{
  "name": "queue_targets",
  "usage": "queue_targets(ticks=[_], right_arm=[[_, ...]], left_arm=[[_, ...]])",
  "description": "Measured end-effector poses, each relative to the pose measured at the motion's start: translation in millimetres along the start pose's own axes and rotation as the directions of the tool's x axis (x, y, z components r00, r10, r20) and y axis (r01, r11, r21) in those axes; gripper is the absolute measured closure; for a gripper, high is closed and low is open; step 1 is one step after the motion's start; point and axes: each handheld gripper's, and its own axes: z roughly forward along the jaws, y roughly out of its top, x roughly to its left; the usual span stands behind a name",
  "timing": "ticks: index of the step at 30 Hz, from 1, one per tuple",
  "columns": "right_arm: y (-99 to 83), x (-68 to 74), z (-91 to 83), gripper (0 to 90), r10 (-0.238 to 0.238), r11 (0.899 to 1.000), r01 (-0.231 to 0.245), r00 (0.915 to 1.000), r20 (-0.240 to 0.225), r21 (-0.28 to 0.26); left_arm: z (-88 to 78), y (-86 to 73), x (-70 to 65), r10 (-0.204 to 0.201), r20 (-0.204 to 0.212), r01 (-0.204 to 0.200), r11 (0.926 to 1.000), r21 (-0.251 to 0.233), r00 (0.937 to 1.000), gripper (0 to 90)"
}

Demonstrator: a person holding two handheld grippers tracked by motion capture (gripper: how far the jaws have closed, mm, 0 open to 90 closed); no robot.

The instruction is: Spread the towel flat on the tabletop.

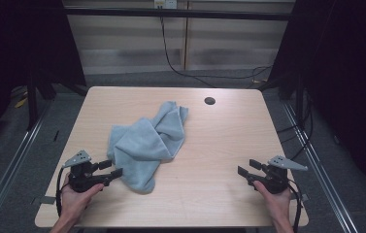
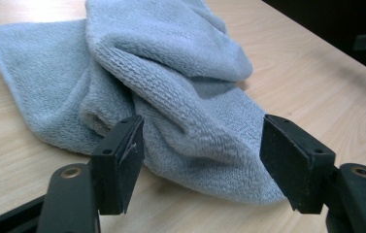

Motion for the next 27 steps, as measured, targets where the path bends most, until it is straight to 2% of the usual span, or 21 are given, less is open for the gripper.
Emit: queue_targets(ticks=[1,7,10,13,14,16,21,22,23,24,25,26,27], right_arm=[[-0.9,0.9,1.6,36.1,-0.001,1.000,0.001,1.0000,0.001,0.011],[-1.5,6.2,5.9,36.2,-0.013,0.999,0.014,0.9995,-0.030,0.039],[0.1,11.0,7.6,36.4,-0.020,0.999,0.022,0.9985,-0.051,0.044],[1.8,16.1,8.6,36.5,-0.029,0.998,0.033,0.9972,-0.068,0.049],[5.1,20.8,9.1,40.0,-0.040,0.998,0.044,0.9954,-0.087,0.043],[7.6,23.4,9.8,41.5,-0.052,0.998,0.056,0.9938,-0.099,0.042],[19.5,40.5,29.9,47.0,-0.090,0.993,0.104,0.9786,-0.185,0.065],[19.5,40.5,29.9,47.0,-0.090,0.993,0.104,0.9786,-0.185,0.065],[25.2,45.3,41.6,48.0,-0.099,0.989,0.120,0.9686,-0.228,0.082],[25.2,45.3,41.6,48.0,-0.099,0.989,0.120,0.9686,-0.228,0.082],[28.8,47.6,47.3,48.0,-0.106,0.987,0.130,0.9646,-0.242,0.089],[36.4,52.1,58.3,48.0,-0.114,0.984,0.145,0.9580,-0.263,0.099],[40.2,54.4,64.1,48.0,-0.119,0.984,0.150,0.9557,-0.269,0.100]], left_arm=[[2.6,0.8,-0.4,-0.013,-0.003,0.013,0.9999,-0.005,0.9999,30.5],[4.9,2.2,-1.7,0.000,-0.001,0.000,1.0000,0.006,1.0000,30.8],[1.4,4.4,-1.2,-0.010,0.015,0.010,0.9999,-0.003,0.9998,37.7],[-0.5,6.1,-2.2,-0.003,0.019,0.003,1.0000,-0.009,0.9998,40.9],[-2.1,8.0,-3.5,0.014,0.013,-0.014,0.9999,-0.010,0.9998,43.5],[-2.3,9.1,-3.9,0.015,0.015,-0.015,0.9998,-0.010,0.9998,44.9],[3.5,15.1,-2.5,0.010,-0.018,-0.010,0.9998,-0.017,0.9998,43.8],[6.4,16.2,-1.4,0.009,-0.030,-0.009,0.9999,-0.009,0.9995,43.8],[9.9,17.6,-0.4,0.008,-0.031,-0.008,1.0000,-0.003,0.9995,43.7],[13.4,19.4,1.0,0.014,-0.027,-0.014,0.9999,0.007,0.9995,43.7],[16.7,21.6,1.9,0.018,-0.028,-0.018,0.9996,0.020,0.9994,43.4],[21.4,27.0,4.6,0.027,-0.051,-0.026,0.9995,0.019,0.9983,43.2],[23.2,30.0,7.0,0.031,-0.062,-0.030,0.9995,0.012,0.9976,43.0]])
